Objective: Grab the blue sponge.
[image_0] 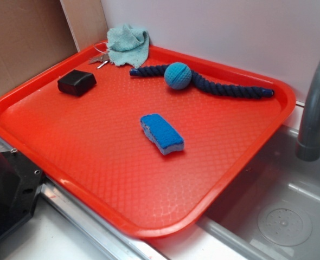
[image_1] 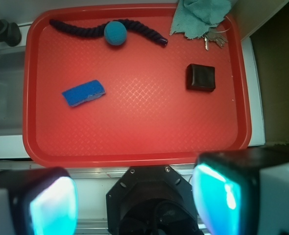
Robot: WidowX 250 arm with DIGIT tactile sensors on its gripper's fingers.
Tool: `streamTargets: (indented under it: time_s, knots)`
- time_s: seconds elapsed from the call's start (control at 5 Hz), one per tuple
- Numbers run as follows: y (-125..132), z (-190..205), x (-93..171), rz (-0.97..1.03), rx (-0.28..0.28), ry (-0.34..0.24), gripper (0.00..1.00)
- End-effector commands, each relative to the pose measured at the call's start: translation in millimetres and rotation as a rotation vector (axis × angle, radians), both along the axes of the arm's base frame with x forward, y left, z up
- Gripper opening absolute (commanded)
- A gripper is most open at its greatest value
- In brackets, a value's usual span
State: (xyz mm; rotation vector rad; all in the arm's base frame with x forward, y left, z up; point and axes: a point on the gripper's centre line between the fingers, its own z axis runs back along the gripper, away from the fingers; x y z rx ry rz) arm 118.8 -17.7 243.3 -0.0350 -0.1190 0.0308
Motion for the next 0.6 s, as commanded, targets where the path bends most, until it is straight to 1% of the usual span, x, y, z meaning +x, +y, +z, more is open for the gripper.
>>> streamTargets:
  time_s: [0.0, 0.2, 0.4]
  knots:
    - [0, 0, 0, 0.0, 0.0, 0.0, 1.0]
    - [-38, -50, 9, 0.225, -0.06, 0.083, 1.0]
    - [-66, -73, 29, 0.398, -0.127, 0.117, 1.0]
